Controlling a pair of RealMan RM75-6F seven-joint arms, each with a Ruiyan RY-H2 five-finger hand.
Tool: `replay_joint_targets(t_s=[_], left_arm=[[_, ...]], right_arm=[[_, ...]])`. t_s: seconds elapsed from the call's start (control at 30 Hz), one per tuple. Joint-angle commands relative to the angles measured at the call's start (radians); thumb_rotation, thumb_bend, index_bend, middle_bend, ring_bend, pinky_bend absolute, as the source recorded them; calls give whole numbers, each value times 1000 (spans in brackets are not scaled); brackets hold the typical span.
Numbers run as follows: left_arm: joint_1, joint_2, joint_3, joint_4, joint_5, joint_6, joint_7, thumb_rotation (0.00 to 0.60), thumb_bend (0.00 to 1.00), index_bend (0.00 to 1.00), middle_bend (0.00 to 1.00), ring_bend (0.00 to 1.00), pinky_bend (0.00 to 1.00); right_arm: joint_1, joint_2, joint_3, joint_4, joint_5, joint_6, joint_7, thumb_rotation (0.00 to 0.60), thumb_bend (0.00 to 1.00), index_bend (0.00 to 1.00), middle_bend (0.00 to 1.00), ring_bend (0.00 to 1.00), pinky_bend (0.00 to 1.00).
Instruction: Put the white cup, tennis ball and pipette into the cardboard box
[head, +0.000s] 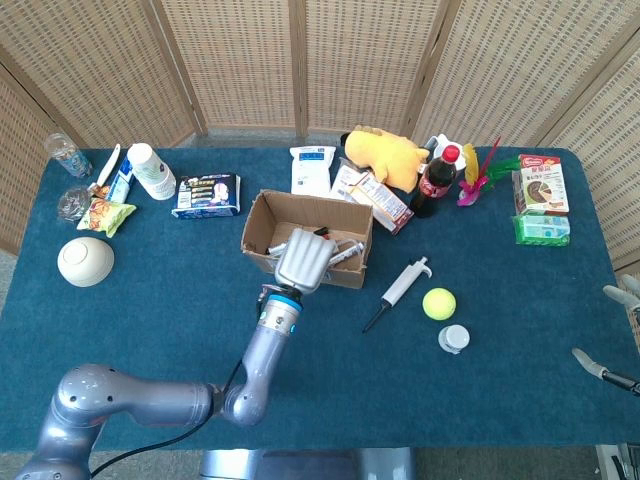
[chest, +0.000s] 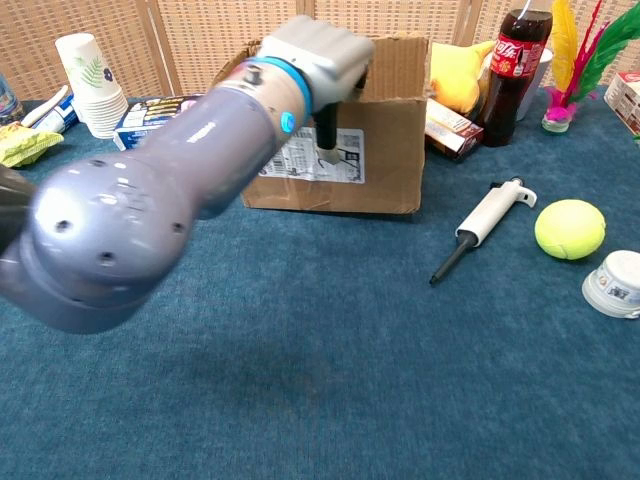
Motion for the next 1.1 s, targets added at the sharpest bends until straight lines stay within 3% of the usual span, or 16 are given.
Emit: replay_joint_targets(t_s=[0.03,0.17,0.23,0.3,0.37,0.43,0.63,0.73,0.93,1.1], left_arm=[[-27,-38,-17,47,-14,-18,3,600,208,729,758,738,949],[-47,-70,-25,98,-18,-27,10,600,202,725,737,714,929],[-52,-81,-32,117,-18,-24,7,600,187,687,665,639,883],[-53,-88,-40,126,-27,-26,6,600,154,508,432,431,736],[-49,-87,-57,114,-65,-35,17,600,111,143,88,112,510],[-46,-74,-83,71,-146,-36,71,600,79,2,0,3,400],[-22,3,-78,-71,-115,-23,41,600,39,0,0,0,245],[20,91,-79,-238,-71,17,7,600,37,0,0,0,217],[84,250,-72,-456,-40,57,-11,600,38,0,0,0,188],[137,379,-40,-561,-7,73,-35,600,38,0,0,0,148]], right_arm=[[0,1,-1,2,-1,-1,2,600,97,195,61,0,23],[2,0,-1,5,-2,-2,0,600,97,196,61,0,23],[2,0,0,6,1,-3,3,600,97,196,61,0,23],[1,1,1,7,4,-4,9,600,97,195,61,0,23],[1,1,2,8,6,-5,16,600,96,195,61,0,23],[2,2,2,10,6,-6,17,600,97,195,61,0,23],[4,-2,1,9,7,-9,-4,600,97,195,60,0,23],[5,-7,0,9,10,-13,-32,600,96,196,60,0,23],[8,-15,-1,1,11,-17,-80,600,98,195,61,0,23],[7,-21,-2,-8,11,-13,-118,600,97,195,60,0,23]])
